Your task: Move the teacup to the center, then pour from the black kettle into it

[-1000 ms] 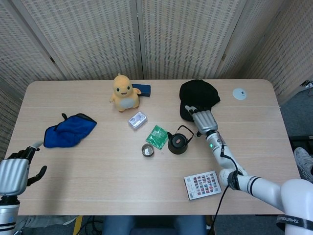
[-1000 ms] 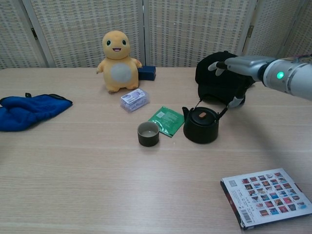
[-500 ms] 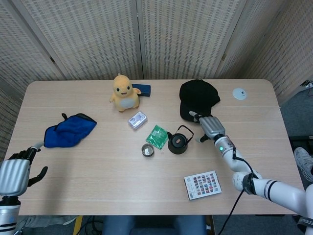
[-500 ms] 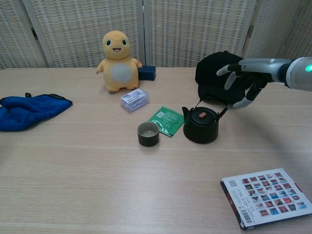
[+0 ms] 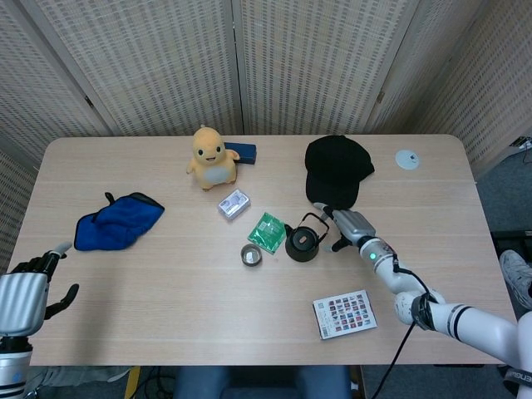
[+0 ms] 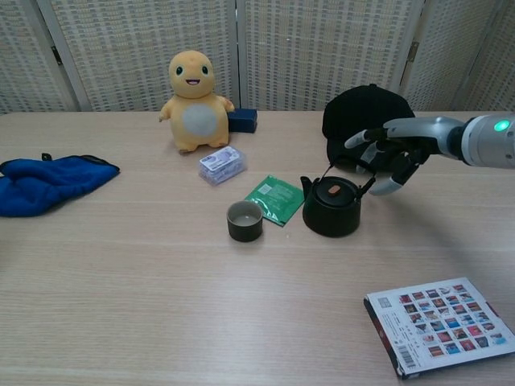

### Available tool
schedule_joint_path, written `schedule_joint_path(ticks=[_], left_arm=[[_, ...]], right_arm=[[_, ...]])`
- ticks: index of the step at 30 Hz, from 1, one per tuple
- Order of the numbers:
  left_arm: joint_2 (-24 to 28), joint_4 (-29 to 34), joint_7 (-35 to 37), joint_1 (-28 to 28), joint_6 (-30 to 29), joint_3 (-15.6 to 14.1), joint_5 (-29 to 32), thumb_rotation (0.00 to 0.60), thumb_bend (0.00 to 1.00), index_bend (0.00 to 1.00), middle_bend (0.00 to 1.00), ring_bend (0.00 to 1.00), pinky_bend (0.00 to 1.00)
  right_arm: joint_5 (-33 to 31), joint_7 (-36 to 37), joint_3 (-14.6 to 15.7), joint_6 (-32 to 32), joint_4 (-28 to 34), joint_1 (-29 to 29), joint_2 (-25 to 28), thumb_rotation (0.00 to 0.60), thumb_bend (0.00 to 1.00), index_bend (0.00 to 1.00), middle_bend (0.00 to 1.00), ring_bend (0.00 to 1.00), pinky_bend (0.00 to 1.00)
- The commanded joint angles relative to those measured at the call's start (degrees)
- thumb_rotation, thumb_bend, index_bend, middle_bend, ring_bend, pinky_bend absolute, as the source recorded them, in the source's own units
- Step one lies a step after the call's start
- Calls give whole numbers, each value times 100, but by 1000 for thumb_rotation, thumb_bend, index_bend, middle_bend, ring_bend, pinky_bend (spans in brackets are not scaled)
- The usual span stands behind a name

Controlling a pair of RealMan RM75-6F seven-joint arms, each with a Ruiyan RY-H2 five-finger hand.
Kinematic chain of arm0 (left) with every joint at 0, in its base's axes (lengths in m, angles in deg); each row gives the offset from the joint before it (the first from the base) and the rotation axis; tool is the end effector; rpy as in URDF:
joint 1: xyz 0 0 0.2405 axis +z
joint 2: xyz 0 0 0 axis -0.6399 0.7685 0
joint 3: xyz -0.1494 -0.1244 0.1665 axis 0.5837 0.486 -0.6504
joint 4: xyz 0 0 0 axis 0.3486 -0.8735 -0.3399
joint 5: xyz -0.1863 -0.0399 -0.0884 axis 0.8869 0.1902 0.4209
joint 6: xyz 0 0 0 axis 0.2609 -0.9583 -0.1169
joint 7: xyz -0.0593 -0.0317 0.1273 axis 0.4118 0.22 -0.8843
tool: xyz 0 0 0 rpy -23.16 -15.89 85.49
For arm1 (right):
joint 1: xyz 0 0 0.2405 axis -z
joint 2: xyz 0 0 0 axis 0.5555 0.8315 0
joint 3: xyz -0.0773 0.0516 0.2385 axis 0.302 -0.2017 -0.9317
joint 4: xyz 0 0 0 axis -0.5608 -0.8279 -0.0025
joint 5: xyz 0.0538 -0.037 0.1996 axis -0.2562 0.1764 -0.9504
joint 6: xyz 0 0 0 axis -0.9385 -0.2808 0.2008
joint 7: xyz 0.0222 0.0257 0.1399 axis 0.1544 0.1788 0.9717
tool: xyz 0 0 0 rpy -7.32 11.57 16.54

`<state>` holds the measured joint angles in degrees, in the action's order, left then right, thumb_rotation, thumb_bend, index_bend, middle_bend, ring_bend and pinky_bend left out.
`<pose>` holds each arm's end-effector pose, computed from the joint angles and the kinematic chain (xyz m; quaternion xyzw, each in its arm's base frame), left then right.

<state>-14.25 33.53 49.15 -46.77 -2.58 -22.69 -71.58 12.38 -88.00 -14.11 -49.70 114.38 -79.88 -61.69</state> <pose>-0.2580 0.1901 0.1616 -0.6049 -0.3028 -0.3870 0.6266 -0.1961 -0.3883 -0.0031 0.6785 -0.5815 0.2904 0.3423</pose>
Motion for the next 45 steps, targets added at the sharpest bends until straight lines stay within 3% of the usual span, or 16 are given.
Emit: schedule_joint_path(ticks=[1, 12, 22, 30, 37, 45], left_arm=[[19, 16, 1, 22, -22, -3, -24, 600, 274, 198, 337, 418, 464], [82, 59, 19, 93, -77, 9, -86, 600, 274, 198, 337, 418, 464], [103, 65, 43, 127, -92, 28, -113, 600, 274, 198, 337, 418, 464], [134, 53, 94, 169, -131, 49, -126, 600, 274, 198, 337, 418, 464], [144, 51, 96, 189, -121, 54, -123, 600, 274, 198, 337, 418, 464], [139, 33, 111, 215, -119, 58, -111, 600, 274, 198, 337, 418, 464]], right_arm=[[188, 317, -80, 101, 62, 29, -7, 600, 239, 73, 276, 64, 165], [1192, 904, -153, -281, 908, 287, 431, 600, 240, 73, 286, 64, 165], [1993, 886, 132, -657, 1678, 388, 763, 600, 236, 73, 285, 64, 160], [2224, 43, 268, -1373, 1728, 396, 608, 600, 175, 73, 286, 65, 159], [2100, -503, 396, -1306, 1738, 157, 294, 600, 12, 73, 273, 65, 126], [1831, -1152, 501, -1228, 1644, -101, 12, 600, 0, 73, 254, 65, 80]])
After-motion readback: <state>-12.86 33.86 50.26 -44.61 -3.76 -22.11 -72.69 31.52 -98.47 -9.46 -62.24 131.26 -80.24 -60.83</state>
